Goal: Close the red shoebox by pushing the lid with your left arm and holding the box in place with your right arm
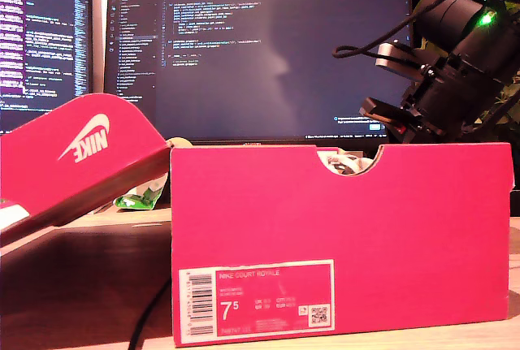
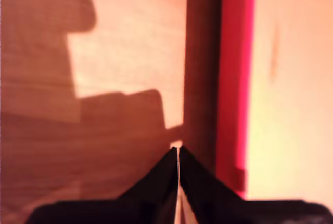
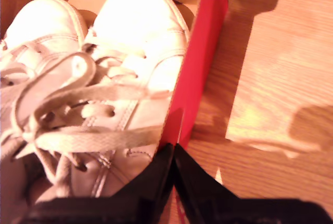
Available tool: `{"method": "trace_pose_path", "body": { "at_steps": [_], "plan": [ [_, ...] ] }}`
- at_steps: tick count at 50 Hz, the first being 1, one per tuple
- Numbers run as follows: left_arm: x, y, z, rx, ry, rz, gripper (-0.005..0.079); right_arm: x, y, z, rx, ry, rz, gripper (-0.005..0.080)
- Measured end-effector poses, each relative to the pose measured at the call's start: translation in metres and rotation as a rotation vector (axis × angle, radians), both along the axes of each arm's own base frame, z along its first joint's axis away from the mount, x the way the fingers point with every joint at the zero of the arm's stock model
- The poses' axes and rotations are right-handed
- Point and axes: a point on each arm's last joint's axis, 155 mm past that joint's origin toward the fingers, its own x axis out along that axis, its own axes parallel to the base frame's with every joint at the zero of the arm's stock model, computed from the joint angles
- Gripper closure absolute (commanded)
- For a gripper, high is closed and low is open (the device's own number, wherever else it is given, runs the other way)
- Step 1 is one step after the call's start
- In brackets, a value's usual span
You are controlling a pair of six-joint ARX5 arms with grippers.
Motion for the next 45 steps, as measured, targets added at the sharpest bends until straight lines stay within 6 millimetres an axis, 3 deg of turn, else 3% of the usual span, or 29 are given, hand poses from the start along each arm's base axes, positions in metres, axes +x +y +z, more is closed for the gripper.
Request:
{"method": "trace_pose_path", "body": {
  "at_steps": [10,31,45],
  "plan": [
    [0.001,-0.019,0.014,-0.116,-0.041,-0.049,0.0762,0.001,0.0,0.001,0.001,-0.004,0.0,0.0764],
    [0.003,-0.034,0.036,-0.262,-0.084,-0.068,0.0762,0.002,-0.006,-0.001,-0.023,-0.008,-0.004,0.0764],
    [0.035,-0.034,0.093,-0.325,-0.195,-0.102,0.0762,0.004,-0.014,-0.001,-0.038,-0.004,-0.023,0.0764]
  ]
}}
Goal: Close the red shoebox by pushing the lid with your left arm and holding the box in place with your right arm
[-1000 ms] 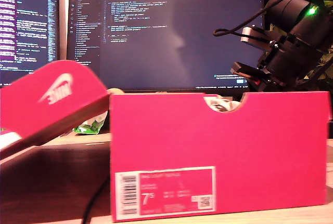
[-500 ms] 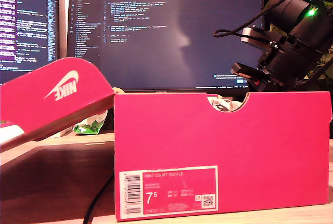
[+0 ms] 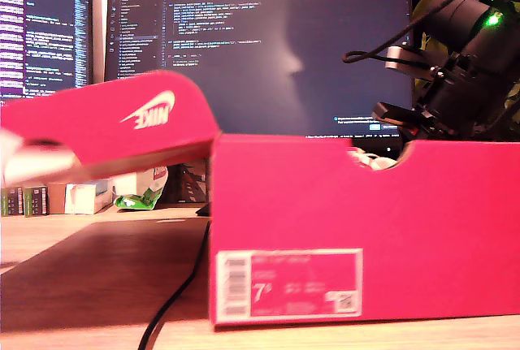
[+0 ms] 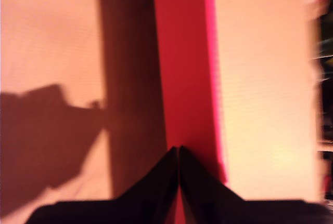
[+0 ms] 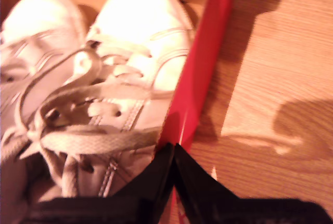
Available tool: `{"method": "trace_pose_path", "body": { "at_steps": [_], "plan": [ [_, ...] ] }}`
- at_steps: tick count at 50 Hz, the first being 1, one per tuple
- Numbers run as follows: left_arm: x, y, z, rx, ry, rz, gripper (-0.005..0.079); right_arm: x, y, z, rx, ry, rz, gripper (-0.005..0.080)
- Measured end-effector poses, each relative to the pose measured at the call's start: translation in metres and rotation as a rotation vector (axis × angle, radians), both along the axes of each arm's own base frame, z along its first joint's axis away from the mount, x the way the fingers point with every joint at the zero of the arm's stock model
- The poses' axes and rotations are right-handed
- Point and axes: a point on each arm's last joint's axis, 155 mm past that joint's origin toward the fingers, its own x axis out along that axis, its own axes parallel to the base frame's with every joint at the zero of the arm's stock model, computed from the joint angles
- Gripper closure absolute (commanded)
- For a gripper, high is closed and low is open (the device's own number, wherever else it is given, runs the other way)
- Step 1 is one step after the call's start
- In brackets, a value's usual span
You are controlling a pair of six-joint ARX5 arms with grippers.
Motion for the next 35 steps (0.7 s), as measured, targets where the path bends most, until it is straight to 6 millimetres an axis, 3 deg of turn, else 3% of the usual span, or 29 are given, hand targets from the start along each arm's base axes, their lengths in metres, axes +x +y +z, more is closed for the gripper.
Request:
{"method": "trace_pose_path", "body": {
  "at_steps": [11,23,35],
  "plan": [
    [0.012,0.001,0.038,-0.004,-0.059,-0.03,0.0762,-0.001,0.005,0.001,-0.004,-0.007,0.011,0.0764],
    [0.022,0.0,0.073,0.002,-0.134,-0.056,0.0762,-0.007,0.024,0.002,-0.011,-0.017,0.056,0.0764],
    [0.017,-0.015,0.098,-0.05,-0.173,-0.111,0.0762,-0.008,0.031,0.002,-0.014,-0.025,0.07,0.0764]
  ]
}}
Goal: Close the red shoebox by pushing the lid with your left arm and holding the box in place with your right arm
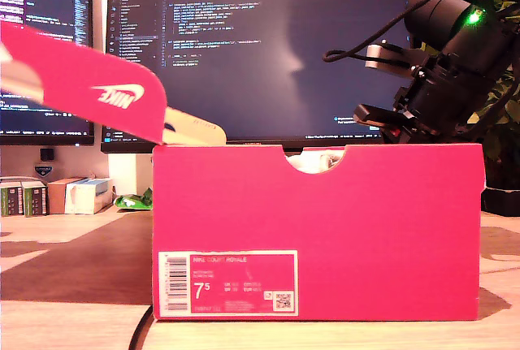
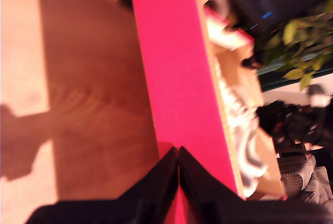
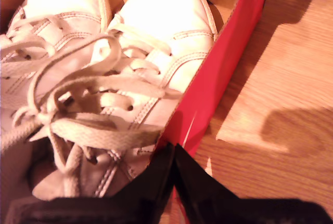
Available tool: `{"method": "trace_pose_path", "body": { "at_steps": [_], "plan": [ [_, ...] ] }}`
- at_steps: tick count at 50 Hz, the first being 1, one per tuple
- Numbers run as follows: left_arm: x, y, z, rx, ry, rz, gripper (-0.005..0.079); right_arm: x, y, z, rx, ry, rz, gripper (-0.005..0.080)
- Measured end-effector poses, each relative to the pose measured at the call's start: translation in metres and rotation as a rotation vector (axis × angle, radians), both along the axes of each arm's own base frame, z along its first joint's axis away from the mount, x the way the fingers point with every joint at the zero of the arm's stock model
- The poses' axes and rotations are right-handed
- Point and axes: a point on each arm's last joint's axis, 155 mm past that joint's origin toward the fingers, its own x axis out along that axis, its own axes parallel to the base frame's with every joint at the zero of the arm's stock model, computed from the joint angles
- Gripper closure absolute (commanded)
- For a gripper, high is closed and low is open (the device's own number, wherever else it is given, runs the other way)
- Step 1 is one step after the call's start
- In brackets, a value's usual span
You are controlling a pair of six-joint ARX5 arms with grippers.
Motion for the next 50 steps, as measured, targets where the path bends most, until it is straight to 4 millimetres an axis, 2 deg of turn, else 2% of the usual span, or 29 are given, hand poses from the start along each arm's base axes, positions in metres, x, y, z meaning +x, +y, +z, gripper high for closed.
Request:
{"method": "trace_pose_path", "body": {
  "at_steps": [8,15,21,26,32,44,50],
  "plan": [
    [-0.018,-0.02,0.032,-0.023,-0.07,-0.062,0.0762,0.0,0.006,0.001,0.015,-0.006,0.006,0.0764],
    [-0.04,-0.043,0.062,-0.033,-0.16,-0.135,0.0762,-0.002,0.021,0.004,0.035,-0.016,0.035,0.0764],
    [-0.053,-0.055,0.077,-0.043,-0.192,-0.169,0.0762,-0.009,0.035,0.006,0.052,-0.016,0.073,0.0764],
    [-0.053,-0.059,0.08,-0.043,-0.197,-0.179,0.0762,-0.014,0.043,0.006,0.065,-0.005,0.081,0.0764],
    [-0.051,-0.067,0.083,-0.028,-0.215,-0.191,0.0762,-0.015,0.043,0.006,0.071,0.002,0.079,0.0764],
    [-0.043,-0.09,0.093,0.019,-0.29,-0.199,0.0762,-0.01,0.036,0.005,0.036,-0.002,0.024,0.0764],
    [-0.034,-0.096,0.097,0.051,-0.336,-0.175,0.0762,-0.004,0.034,0.012,0.017,-0.013,0.009,0.0764]
  ]
}}
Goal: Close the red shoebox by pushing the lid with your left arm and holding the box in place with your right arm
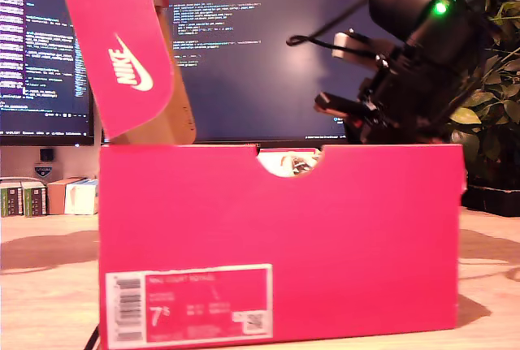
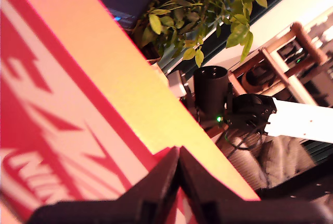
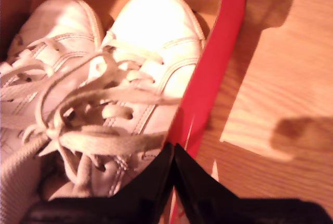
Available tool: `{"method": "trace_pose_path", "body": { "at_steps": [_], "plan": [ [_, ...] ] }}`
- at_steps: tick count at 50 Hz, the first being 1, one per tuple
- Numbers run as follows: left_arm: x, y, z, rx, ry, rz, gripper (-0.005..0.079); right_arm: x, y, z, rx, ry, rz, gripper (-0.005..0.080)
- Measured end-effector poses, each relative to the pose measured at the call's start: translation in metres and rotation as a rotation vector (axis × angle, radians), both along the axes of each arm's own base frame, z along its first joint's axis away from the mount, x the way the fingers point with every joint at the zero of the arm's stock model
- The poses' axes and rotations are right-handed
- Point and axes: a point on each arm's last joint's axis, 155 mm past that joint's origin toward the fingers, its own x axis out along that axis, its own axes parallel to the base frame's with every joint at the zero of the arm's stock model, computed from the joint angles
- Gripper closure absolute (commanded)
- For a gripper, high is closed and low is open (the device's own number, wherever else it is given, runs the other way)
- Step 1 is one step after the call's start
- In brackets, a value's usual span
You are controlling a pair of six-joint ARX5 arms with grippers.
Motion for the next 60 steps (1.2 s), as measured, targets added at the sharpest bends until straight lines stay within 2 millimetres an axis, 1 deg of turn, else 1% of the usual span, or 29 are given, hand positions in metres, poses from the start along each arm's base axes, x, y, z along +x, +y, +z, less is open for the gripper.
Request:
{"method": "trace_pose_path", "body": {
  "at_steps": [2,6,11,13,17,19,23,27,30,33,38,41,44,47,50,52,56,57,58,60],
  "plan": [
    [0.004,-0.002,0.002,0.006,-0.014,0.019,0.0762,0.004,0.0,0.005,0.0,-0.016,-0.004,0.0764],
    [0.01,-0.007,0.006,0.013,-0.054,0.031,0.0762,0.011,0.001,0.022,0.013,-0.056,-0.011,0.0764],
    [0.014,-0.015,0.011,0.008,-0.097,0.02,0.0762,0.014,-0.007,0.048,0.025,-0.108,-0.028,0.0764],
    [0.014,-0.019,0.012,0.002,-0.104,0.012,0.0762,0.013,-0.012,0.058,0.03,-0.127,-0.036,0.0764],
    [0.012,-0.028,0.014,-0.002,-0.123,-0.011,0.0762,0.015,-0.029,0.079,0.035,-0.171,-0.066,0.0764],
    [0.01,-0.033,0.016,-0.003,-0.137,-0.022,0.0762,0.015,-0.037,0.087,0.037,-0.181,-0.083,0.0764],
    [0.009,-0.043,0.017,-0.007,-0.16,-0.045,0.0762,0.016,-0.051,0.094,0.034,-0.185,-0.115,0.0764],
    [0.005,-0.054,0.016,-0.016,-0.149,-0.071,0.0762,0.015,-0.058,0.091,0.021,-0.164,-0.127,0.0764],
    [0.002,-0.062,0.009,-0.013,-0.127,-0.093,0.0762,0.01,-0.06,0.085,0.01,-0.136,-0.126,0.0764],
    [0.0,-0.071,0.005,-0.011,-0.123,-0.114,0.0762,0.009,-0.06,0.083,0.005,-0.129,-0.124,0.0764],
    [0.003,-0.077,0.005,0.002,-0.137,-0.103,0.0762,0.01,-0.065,0.082,-0.025,-0.141,-0.13,0.0764],
    [0.009,-0.074,0.01,0.015,-0.163,-0.071,0.0762,0.011,-0.072,0.08,-0.047,-0.137,-0.146,0.0764],
    [0.016,-0.07,0.021,0.038,-0.204,-0.035,0.0762,0.009,-0.084,0.074,-0.102,-0.124,-0.172,0.0764],
    [0.021,-0.066,0.034,0.05,-0.224,0.001,0.0762,0.007,-0.104,0.066,-0.164,-0.097,-0.224,0.0764],
    [0.025,-0.06,0.04,0.105,-0.281,0.028,0.0762,0.006,-0.121,0.061,-0.224,-0.083,-0.246,0.0764],
    [0.028,-0.055,0.039,0.138,-0.284,0.055,0.0762,0.005,-0.129,0.059,-0.241,-0.075,-0.259,0.0764],
    [0.031,-0.042,0.021,0.231,-0.263,0.103,0.0762,0.005,-0.138,0.059,-0.237,-0.068,-0.275,0.0764],
    [0.032,-0.038,0.016,0.251,-0.245,0.119,0.0762,0.005,-0.138,0.06,-0.229,-0.067,-0.272,0.0764],
    [0.033,-0.036,0.011,0.287,-0.264,0.115,0.0762,0.005,-0.136,0.06,-0.207,-0.061,-0.275,0.0764],
    [0.034,-0.029,0.001,0.329,-0.24,0.136,0.0762,0.003,-0.129,0.062,-0.175,-0.058,-0.253,0.0764]
  ]
}}
